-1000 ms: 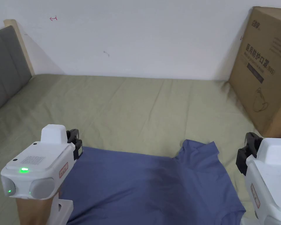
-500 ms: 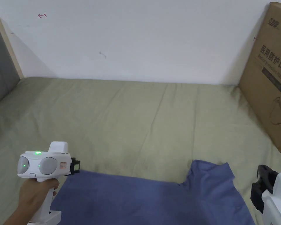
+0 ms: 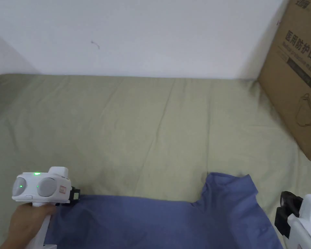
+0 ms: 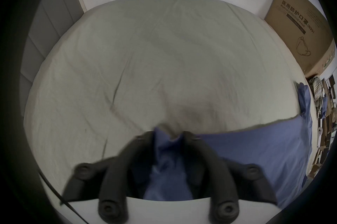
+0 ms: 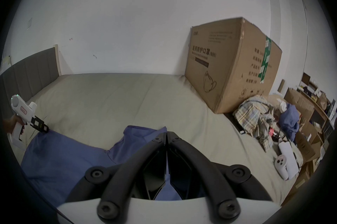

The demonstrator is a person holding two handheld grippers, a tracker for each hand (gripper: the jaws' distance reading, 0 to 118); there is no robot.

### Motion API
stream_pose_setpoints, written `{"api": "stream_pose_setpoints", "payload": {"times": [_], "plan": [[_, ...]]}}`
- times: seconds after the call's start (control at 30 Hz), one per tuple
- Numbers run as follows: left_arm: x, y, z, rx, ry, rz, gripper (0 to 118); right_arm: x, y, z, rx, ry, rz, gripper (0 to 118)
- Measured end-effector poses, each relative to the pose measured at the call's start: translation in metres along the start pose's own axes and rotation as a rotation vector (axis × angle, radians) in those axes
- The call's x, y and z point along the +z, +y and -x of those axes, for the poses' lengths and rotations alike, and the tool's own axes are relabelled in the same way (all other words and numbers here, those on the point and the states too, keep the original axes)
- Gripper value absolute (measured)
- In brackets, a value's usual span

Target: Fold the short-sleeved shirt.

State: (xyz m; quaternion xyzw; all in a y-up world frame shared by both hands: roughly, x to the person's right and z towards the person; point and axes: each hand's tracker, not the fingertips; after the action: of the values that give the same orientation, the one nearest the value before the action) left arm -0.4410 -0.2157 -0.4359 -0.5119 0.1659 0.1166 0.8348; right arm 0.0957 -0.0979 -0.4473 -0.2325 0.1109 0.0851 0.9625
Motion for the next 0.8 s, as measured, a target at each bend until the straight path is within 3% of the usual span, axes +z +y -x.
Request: {"api": "stream_pose_setpoints", "payload": {"times": [0.07, 0.13, 0.23, 0.27, 0.3, 0.47, 0.53, 0.6, 0.7, 0.77, 0.8], "plan": [[0.007, -0.002, -0.002, 0.001, -0.027, -0.025, 1, -0.014, -0.003, -0.008, -0.038, 0.012, 0.056, 0], [0.018, -0.007, -0.005, -0.04, -0.007, -0.076, 0, -0.036, -0.006, -0.015, -0.075, 0.036, 0.149, 8], [0.055, -0.018, -0.01, -0.031, -0.05, -0.146, 0, -0.073, -0.014, -0.024, -0.099, 0.07, 0.265, 86], [0.066, -0.021, -0.009, -0.025, -0.07, -0.171, 0, -0.088, -0.018, -0.025, -0.1, 0.067, 0.305, 103], [0.075, -0.024, -0.009, -0.023, -0.068, -0.182, 0, -0.1, -0.021, -0.025, -0.068, 0.07, 0.348, 103], [0.101, -0.032, -0.003, -0.016, -0.098, -0.233, 0, -0.146, -0.039, -0.015, -0.02, 0.066, 0.476, 102], [0.106, -0.035, -0.002, -0.015, -0.101, -0.242, 0, -0.166, -0.05, -0.016, -0.025, 0.083, 0.514, 91], [0.112, -0.037, -0.001, -0.009, -0.105, -0.243, 0, -0.177, -0.057, -0.012, -0.02, 0.055, 0.579, 60], [0.114, -0.043, 0.0, 0.004, -0.106, -0.242, 0, -0.181, -0.064, -0.01, 0.0, 0.073, 0.548, 39], [0.113, -0.043, 0.005, 0.02, -0.109, -0.238, 0, -0.177, -0.061, -0.009, 0.002, 0.107, 0.552, 0], [0.114, -0.046, 0.006, 0.026, -0.109, -0.238, 0, -0.167, -0.06, -0.001, 0.017, 0.101, 0.546, 0]]}}
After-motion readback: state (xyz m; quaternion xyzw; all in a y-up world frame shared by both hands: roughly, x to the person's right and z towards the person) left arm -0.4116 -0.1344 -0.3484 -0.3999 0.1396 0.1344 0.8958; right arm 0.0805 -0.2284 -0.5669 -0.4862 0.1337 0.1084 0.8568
